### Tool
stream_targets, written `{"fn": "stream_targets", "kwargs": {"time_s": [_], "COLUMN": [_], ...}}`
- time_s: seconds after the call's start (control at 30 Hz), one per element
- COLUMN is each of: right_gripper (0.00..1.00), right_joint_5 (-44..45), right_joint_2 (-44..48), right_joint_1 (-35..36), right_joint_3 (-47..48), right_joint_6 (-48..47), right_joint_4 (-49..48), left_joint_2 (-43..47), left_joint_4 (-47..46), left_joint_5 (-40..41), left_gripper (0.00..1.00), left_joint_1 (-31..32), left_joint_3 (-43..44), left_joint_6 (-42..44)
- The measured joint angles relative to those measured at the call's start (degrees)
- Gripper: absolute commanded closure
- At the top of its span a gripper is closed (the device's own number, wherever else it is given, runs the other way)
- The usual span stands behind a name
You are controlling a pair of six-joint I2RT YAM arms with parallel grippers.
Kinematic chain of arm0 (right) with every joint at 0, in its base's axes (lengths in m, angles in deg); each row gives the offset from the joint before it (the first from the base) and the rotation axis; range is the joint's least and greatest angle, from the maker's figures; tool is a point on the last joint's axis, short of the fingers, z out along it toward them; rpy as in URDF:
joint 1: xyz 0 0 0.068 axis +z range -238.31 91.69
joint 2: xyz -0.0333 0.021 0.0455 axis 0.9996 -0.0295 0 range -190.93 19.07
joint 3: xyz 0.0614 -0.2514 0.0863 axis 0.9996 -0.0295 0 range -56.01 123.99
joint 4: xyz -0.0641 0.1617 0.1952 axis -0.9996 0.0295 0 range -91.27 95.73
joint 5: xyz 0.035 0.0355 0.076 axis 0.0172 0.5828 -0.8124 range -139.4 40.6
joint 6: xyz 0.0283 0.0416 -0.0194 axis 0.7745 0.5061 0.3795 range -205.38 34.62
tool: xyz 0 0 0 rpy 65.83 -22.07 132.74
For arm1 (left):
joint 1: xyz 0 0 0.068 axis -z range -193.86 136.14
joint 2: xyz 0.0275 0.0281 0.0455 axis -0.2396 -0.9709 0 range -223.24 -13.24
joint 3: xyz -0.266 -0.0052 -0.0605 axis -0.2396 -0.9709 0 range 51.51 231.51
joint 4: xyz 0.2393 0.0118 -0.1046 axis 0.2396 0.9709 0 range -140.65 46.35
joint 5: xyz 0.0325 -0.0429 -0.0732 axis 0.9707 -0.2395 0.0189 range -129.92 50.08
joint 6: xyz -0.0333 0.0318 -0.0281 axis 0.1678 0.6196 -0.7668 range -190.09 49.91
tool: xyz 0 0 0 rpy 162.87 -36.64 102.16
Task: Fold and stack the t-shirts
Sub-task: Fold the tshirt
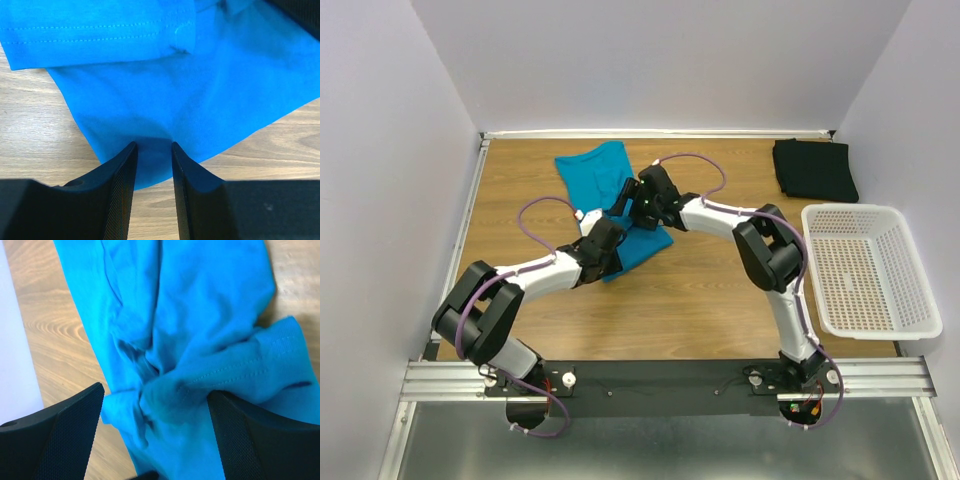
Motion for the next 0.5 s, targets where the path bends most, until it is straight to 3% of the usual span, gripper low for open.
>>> {"fn": "stream_targets", "kwargs": {"time_s": [0.33, 0.5], "right_gripper": [0.09, 0.09], "right_joint_5": [0.66, 0.31], "right_joint_2": [-4.11, -4.11], "right_joint_1": [-1.27, -3.30], "right_joint_3": [10.84, 11.76], "right_joint_6": [-1.51, -4.15], "right_joint_4": [0.11, -0.33], "left_joint_2": [0.52, 1.49], "left_joint_4": [-0.48, -0.50], "left_joint_5": [-0.02, -0.15], "left_gripper": [0.58, 0.58], "left_joint_1": [0.52, 0.63], "left_joint_3": [-0.72, -1.62], "left_joint_6": [0.85, 0.96]}}
